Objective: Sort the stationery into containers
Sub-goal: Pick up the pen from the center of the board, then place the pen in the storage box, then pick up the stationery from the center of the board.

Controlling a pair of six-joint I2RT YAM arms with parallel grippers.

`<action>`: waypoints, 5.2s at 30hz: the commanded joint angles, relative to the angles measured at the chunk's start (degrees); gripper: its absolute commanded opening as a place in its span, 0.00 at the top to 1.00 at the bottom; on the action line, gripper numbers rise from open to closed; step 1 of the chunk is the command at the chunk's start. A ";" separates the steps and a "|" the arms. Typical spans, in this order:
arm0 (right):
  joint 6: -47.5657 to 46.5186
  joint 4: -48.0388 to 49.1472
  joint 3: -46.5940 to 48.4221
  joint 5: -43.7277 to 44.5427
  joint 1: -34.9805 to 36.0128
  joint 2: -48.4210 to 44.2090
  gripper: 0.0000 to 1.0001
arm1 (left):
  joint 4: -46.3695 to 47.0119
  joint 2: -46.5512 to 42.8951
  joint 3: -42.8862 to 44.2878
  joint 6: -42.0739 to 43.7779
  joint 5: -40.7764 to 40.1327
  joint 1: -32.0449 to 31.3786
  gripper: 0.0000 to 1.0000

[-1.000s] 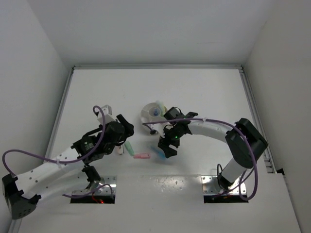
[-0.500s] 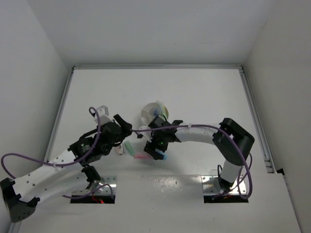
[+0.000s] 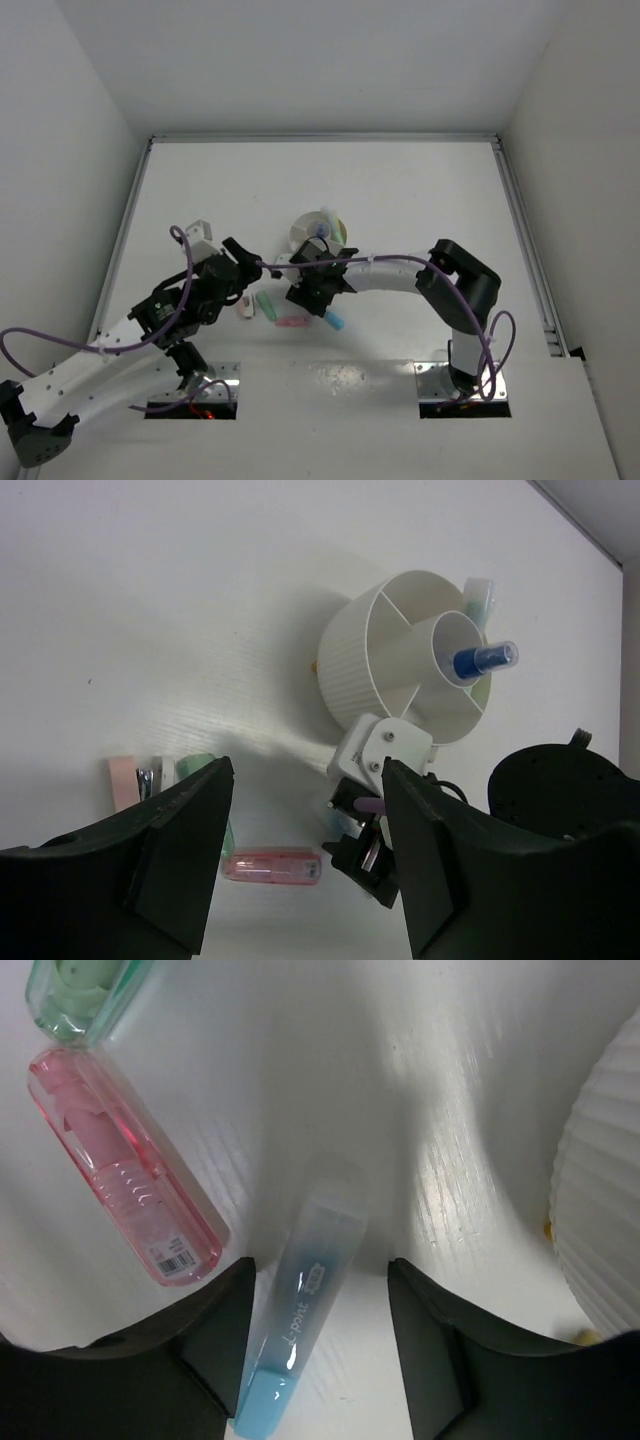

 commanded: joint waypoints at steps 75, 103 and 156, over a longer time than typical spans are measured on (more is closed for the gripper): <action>22.93 76.57 -12.90 -41.61 -36.07 -10.74 1.00 | 6.57 3.20 2.72 1.05 1.63 0.41 0.34; 37.97 121.39 -15.95 -57.53 -41.87 8.95 1.00 | 6.05 3.72 2.72 1.58 0.58 0.41 0.34; -9.40 3.20 -3.49 -30.45 -43.72 -27.70 0.31 | 14.84 15.23 -8.36 -14.32 6.02 3.13 0.72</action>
